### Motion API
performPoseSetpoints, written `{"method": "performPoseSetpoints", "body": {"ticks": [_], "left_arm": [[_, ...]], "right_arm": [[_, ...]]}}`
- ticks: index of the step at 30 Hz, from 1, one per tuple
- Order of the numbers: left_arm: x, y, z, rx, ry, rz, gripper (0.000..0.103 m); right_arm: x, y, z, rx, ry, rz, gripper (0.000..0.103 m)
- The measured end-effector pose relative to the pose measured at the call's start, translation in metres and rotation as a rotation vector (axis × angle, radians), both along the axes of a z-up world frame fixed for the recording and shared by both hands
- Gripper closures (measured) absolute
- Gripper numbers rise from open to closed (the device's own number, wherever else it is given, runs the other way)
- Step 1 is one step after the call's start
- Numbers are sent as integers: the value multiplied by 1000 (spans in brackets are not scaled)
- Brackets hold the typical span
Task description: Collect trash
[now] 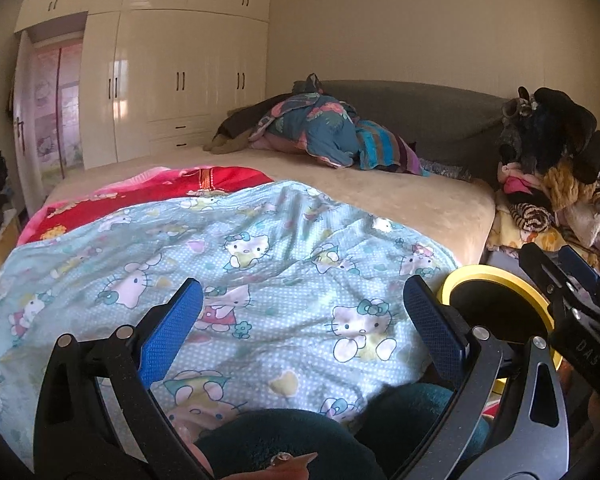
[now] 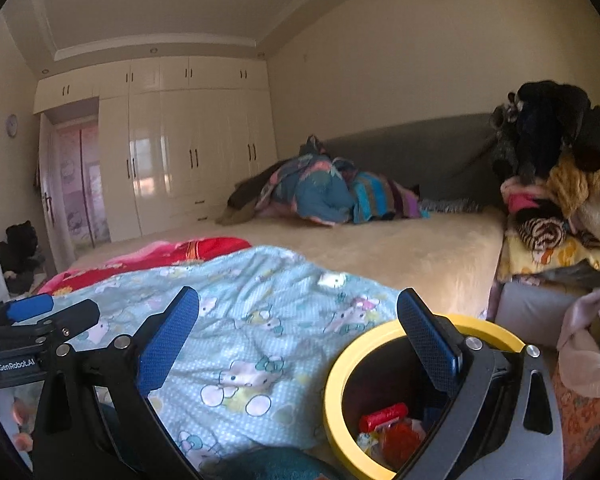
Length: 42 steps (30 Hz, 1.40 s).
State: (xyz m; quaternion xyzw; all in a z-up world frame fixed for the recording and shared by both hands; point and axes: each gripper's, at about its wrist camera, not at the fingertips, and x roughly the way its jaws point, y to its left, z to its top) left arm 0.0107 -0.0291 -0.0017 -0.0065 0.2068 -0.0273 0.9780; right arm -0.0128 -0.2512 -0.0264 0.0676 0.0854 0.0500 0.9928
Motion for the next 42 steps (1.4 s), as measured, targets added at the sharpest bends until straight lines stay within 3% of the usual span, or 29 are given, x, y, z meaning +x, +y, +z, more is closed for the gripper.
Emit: {"method": "performPoseSetpoints", "body": {"ticks": [42], "left_arm": [[-2, -2, -2, 6, -13, -11, 11]], "right_arm": [[-6, 8, 1, -6, -20, -19, 6]]}}
